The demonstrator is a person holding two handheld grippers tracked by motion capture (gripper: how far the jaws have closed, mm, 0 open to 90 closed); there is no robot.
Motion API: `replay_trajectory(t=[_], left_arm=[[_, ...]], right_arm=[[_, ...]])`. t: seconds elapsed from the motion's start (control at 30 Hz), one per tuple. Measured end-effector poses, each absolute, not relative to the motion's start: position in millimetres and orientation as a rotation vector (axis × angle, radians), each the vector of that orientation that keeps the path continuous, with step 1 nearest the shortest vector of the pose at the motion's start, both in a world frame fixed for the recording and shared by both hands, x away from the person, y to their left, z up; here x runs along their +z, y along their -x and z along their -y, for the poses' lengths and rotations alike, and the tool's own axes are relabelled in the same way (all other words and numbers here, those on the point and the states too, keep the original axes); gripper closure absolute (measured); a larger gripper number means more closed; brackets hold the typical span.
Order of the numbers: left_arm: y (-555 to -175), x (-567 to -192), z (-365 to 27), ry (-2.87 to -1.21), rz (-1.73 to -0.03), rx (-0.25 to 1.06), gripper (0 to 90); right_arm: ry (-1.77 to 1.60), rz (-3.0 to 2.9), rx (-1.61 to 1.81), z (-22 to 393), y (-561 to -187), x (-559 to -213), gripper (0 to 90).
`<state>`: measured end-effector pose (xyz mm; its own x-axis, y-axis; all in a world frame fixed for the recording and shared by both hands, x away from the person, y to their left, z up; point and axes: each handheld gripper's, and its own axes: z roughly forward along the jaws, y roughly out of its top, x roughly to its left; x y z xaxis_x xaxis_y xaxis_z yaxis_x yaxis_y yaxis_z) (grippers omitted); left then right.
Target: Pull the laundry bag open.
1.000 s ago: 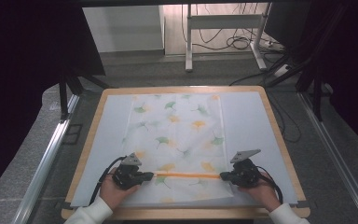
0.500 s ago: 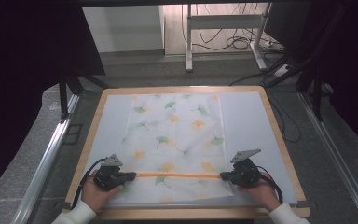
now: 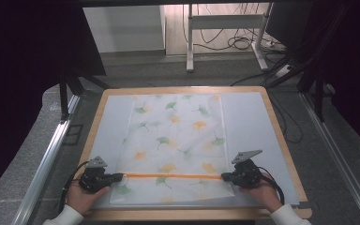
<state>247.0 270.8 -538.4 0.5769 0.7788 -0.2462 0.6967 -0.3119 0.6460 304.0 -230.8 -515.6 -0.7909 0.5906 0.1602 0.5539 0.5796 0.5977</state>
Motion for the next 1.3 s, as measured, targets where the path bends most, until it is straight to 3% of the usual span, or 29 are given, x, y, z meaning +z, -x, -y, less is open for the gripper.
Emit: replay_trajectory(t=[0.47, 0.97, 1.03, 1.2, 1.3], left_arm=[[-243.6, -538.8, -297.4, -2.028, -1.242, 0.169, 90.0], [-235.7, -532.1, -286.5, -2.028, -1.169, 0.249, 88.6], [-234.7, -523.6, -283.0, -2.001, -1.135, 0.280, 84.2], [-238.9, -507.0, -262.2, -1.976, -1.113, 0.367, 50.6], [-243.4, -500.2, -251.5, -1.996, -1.106, 0.437, 34.4]], right_arm=[[-0.991, -2.745, 1.007, 231.0, -304.4, -515.7, 89.5], [-0.966, -2.737, 0.997, 229.8, -303.1, -514.9, 89.2], [-0.931, -2.724, 1.002, 228.9, -301.5, -512.7, 88.6], [-0.942, -2.595, 1.159, 232.2, -302.6, -491.3, 54.5], [-0.951, -2.539, 1.167, 233.9, -304.8, -484.8, 44.1]])
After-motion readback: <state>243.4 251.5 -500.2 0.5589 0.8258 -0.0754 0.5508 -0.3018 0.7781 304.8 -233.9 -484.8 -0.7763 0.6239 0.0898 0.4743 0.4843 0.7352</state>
